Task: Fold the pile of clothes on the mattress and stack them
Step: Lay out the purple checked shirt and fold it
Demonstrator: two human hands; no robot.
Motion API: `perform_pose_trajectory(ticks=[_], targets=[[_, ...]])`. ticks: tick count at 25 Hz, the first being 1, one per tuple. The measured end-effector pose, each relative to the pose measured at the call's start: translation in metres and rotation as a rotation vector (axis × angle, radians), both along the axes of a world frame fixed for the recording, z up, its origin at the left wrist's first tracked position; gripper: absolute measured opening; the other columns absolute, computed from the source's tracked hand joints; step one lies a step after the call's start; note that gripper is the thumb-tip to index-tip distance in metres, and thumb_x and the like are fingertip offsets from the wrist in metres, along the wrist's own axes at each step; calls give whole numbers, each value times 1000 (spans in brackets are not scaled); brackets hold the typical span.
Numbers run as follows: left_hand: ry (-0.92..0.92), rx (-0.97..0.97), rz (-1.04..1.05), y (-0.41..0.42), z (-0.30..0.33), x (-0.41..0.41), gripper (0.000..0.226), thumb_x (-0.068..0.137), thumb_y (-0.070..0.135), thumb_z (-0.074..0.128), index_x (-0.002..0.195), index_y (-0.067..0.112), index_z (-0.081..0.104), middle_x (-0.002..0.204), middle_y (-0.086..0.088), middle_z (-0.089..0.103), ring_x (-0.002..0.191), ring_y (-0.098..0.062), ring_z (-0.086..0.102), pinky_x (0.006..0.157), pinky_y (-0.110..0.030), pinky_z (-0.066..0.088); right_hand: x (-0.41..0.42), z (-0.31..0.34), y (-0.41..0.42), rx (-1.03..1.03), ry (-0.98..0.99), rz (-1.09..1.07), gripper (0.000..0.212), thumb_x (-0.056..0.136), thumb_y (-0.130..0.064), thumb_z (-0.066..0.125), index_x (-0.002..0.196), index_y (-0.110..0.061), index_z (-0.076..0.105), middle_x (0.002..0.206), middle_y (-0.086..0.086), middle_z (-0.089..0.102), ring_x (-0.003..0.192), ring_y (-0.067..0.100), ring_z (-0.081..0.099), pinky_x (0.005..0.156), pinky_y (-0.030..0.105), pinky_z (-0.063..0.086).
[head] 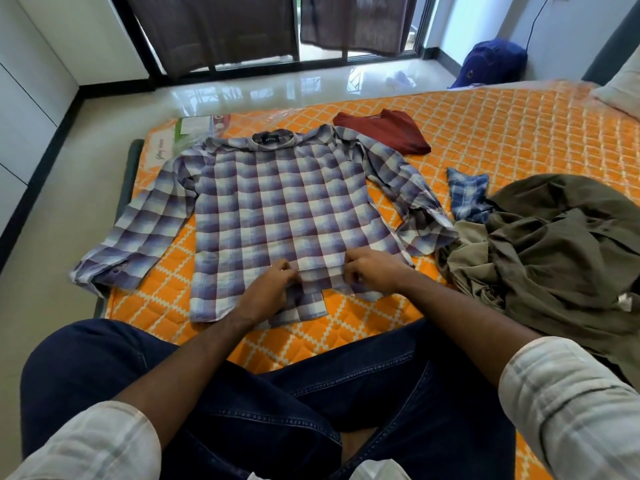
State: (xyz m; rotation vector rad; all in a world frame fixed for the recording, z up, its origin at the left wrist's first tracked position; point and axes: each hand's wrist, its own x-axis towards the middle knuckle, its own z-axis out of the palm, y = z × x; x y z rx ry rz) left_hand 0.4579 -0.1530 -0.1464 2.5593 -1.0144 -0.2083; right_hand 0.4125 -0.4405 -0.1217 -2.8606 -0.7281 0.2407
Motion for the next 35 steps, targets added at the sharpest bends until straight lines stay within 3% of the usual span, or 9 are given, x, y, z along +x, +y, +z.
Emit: perform_pose_trajectory(ticks=[3, 6, 10, 14, 18, 22, 25, 29, 35], targets=[[-17, -21, 86, -1, -6, -3, 46, 100, 10, 54, 146, 17, 47, 128, -1, 46, 85, -12, 57, 70, -20, 57, -10, -4, -3, -152, -24, 120, 34, 88, -39, 65, 118, -25, 60, 126, 0, 46, 104, 19, 46, 85, 33, 43], [25, -37, 72, -1, -3, -3, 45, 99, 15, 57, 143, 18, 48, 134, 0, 40, 90, -13, 58, 70, -21, 57, -15, -12, -1, -262, -62, 67, 38, 91, -42, 61, 124, -22, 57, 135, 4, 46, 113, 23, 48, 97, 41, 43], [9, -11, -38, 0, -1, -3, 26, 98, 25, 60, 124, 21, 57, 137, -1, 43, 97, -12, 57, 74, -20, 56, -2, -6, 4, 86, 131, -212, 11, 97, -21, 59, 105, -20, 66, 111, 0, 62, 101, 20, 58, 82, 30, 45], [-14, 87, -78, -3, 3, -3, 30, 92, 37, 68, 116, 24, 58, 143, 0, 42, 107, -12, 56, 78, -23, 57, 18, -10, -3, 358, 277, -464, 17, 97, -16, 63, 97, -32, 58, 104, -8, 63, 101, 17, 62, 84, 28, 49], [-115, 90, -30, -24, 5, -1, 33, 91, 39, 67, 117, 22, 57, 150, -4, 39, 118, -19, 54, 80, -27, 57, 27, -10, -5, 452, 219, -506, 19, 96, -5, 60, 98, -23, 56, 97, -7, 61, 91, 13, 60, 75, 23, 48], [-301, 163, -49, -58, 6, 6, 42, 87, 44, 70, 120, 21, 60, 150, -9, 44, 131, -28, 47, 96, -46, 52, 30, -7, -12, 468, 223, -492, 35, 95, 10, 46, 87, -15, 70, 96, 3, 71, 92, 16, 66, 86, 30, 56], [-382, 223, -96, -80, 6, 13, 48, 83, 37, 75, 123, 17, 59, 149, -12, 47, 133, -32, 46, 98, -53, 49, 36, -7, -13, 475, 267, -459, 38, 95, 12, 46, 101, -10, 76, 110, 5, 74, 103, 14, 68, 87, 17, 54], [-474, 219, -110, -91, 4, 24, 31, 88, 30, 71, 115, 16, 67, 137, -11, 58, 125, -30, 52, 93, -52, 47, 44, -5, -23, 562, 418, -398, 35, 93, 7, 53, 118, -9, 71, 122, 6, 68, 112, 16, 63, 100, 29, 52], [-170, 29, 1, -82, -5, 35, 21, 97, 33, 62, 112, 24, 75, 122, 0, 60, 121, -22, 47, 94, -40, 32, 44, -19, -28, 624, 337, -372, 26, 90, -8, 73, 115, -16, 71, 120, 0, 69, 113, 14, 65, 101, 39, 55]])
